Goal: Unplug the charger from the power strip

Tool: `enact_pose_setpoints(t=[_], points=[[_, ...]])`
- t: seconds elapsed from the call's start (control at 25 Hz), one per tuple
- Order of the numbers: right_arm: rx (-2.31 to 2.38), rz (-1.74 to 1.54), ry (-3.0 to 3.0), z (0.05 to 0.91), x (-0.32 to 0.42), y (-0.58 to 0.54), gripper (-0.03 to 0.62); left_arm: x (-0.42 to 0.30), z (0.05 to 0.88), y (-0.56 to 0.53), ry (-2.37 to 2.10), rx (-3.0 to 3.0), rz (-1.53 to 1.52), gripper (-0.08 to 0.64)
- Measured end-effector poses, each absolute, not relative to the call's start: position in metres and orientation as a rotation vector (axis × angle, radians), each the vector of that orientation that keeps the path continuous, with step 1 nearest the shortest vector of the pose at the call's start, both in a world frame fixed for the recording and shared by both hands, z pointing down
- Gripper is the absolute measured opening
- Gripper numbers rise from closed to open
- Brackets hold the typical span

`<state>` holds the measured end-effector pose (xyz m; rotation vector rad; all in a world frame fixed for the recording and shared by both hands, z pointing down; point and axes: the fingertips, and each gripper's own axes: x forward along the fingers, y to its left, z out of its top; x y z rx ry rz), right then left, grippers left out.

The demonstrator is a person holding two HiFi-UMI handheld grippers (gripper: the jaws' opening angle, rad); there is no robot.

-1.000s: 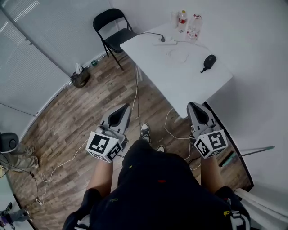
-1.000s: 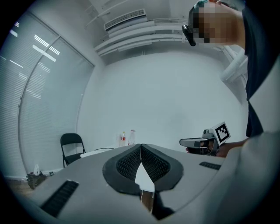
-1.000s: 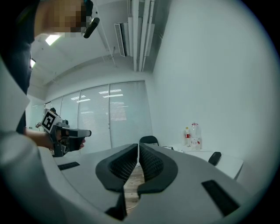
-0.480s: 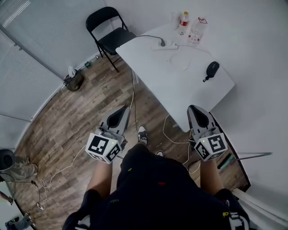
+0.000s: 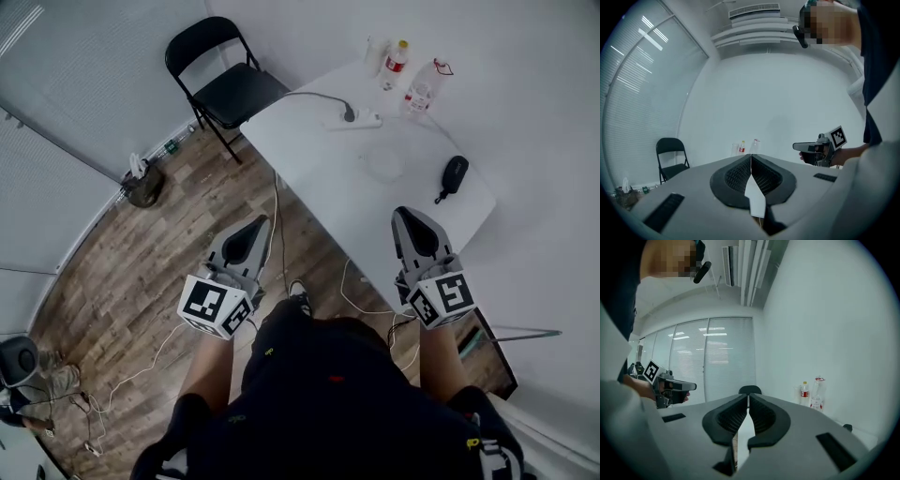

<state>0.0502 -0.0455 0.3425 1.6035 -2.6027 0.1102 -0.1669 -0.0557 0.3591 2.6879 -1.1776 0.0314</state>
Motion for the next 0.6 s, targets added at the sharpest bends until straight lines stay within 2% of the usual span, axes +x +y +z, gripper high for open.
enact_pose_setpoints(t=[0.36,0.6], points=[[1.653,0.128,-2.545,0.339,0.044,-0.099,0.028,-0.162,0.357,-0.121,-1.066,2.718,0.044,0.023],[1.685,0.156,-2.532,0.348,0.07,-0.128,0.028,-0.133,0.366,-0.152,-1.024,2.722,0.071,0.023]])
